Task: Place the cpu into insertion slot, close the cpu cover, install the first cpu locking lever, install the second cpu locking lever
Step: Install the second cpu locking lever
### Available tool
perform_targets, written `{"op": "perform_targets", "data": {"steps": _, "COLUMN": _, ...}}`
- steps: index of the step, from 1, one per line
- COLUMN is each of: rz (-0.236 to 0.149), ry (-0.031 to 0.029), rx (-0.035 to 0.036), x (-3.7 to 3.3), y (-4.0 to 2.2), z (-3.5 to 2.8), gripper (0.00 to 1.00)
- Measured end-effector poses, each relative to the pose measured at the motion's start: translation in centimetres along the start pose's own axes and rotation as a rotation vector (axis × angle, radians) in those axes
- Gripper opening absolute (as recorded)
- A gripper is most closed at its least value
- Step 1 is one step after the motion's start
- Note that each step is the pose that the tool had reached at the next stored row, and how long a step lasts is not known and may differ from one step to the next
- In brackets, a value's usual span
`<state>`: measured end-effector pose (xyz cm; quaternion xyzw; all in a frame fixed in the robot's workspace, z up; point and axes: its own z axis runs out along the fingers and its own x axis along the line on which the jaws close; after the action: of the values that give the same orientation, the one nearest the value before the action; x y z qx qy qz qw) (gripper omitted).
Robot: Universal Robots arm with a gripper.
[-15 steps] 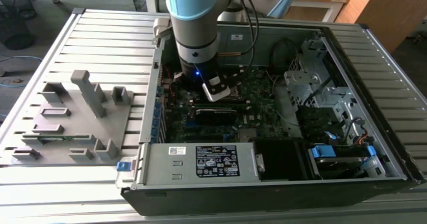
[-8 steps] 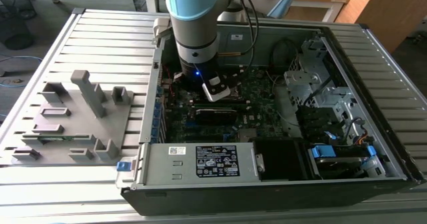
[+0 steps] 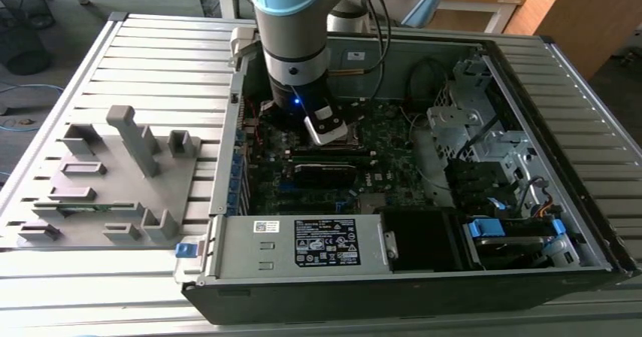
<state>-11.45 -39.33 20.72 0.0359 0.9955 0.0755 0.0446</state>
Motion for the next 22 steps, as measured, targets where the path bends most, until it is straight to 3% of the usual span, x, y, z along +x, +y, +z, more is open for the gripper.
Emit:
{"op": "perform_targets", "data": {"steps": 3, "rz": 0.000, "ry": 0.0000, "rx": 0.0002, "x": -0.21, "y": 0.11, "z": 0.03, "gripper": 0.11}}
{"op": "perform_targets", "data": {"steps": 14, "rz": 0.007, "ry": -0.0011, "rx": 0.0007, "x": -1.98, "y": 0.26, "z": 0.45, "gripper": 0.11}}
{"op": "perform_targets", "data": {"steps": 22, "rz": 0.013, "ry": -0.0019, "rx": 0.0015, "x": -2.68, "y": 0.36, "z": 0.72, "gripper": 0.11}}
